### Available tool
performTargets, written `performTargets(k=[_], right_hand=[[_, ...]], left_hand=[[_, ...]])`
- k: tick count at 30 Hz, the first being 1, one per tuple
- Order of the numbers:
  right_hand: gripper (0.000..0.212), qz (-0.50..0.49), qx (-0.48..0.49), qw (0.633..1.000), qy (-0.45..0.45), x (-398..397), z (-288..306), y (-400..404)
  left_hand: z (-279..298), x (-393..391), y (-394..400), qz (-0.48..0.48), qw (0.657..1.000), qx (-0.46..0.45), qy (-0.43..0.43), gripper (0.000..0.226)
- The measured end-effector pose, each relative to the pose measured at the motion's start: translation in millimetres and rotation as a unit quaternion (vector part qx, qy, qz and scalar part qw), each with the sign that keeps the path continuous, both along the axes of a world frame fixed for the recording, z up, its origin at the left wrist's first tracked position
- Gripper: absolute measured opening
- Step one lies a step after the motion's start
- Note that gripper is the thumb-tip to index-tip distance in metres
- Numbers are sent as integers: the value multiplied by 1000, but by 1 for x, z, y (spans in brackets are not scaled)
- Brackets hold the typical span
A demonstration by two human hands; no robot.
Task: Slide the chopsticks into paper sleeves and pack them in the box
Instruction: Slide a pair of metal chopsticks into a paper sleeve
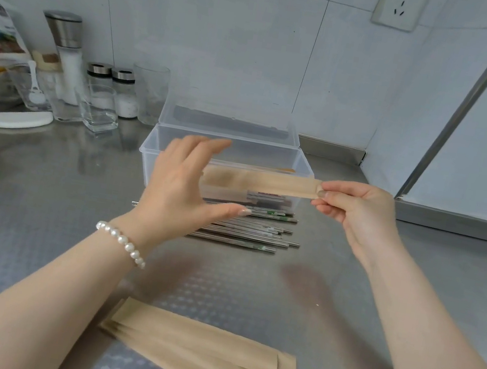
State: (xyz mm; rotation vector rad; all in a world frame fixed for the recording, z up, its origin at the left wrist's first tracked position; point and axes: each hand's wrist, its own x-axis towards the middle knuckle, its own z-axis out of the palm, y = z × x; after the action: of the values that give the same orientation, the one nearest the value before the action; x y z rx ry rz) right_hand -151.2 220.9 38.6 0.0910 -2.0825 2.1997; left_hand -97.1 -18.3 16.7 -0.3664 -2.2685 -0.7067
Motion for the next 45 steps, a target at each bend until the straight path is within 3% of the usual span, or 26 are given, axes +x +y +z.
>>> performTargets(k=[3,6,12,17,34,45], right_hand=[[17,54,-5,998,-12,12,-4,-24],[17,109,-4,994,-22,23,-9,-44],[17,105,28,993,-37,27,-11,-47],[16,97,12,993,-61,24,-12,-45],[21,156,62,984,-59,29,-14,-49],[15,160,96,979,-82,22,-13,-41]], left_hand=[[-1,-1,12,8,995,-82,57,84],[-8,-5,24,0,991,-127,50,74],[-12,-6,27,-38,996,-83,-4,36],[-12,-5,30,-47,995,-79,-38,53],[-16,-4,27,-101,992,9,-78,29],[-13,1,29,-79,990,46,-109,26]])
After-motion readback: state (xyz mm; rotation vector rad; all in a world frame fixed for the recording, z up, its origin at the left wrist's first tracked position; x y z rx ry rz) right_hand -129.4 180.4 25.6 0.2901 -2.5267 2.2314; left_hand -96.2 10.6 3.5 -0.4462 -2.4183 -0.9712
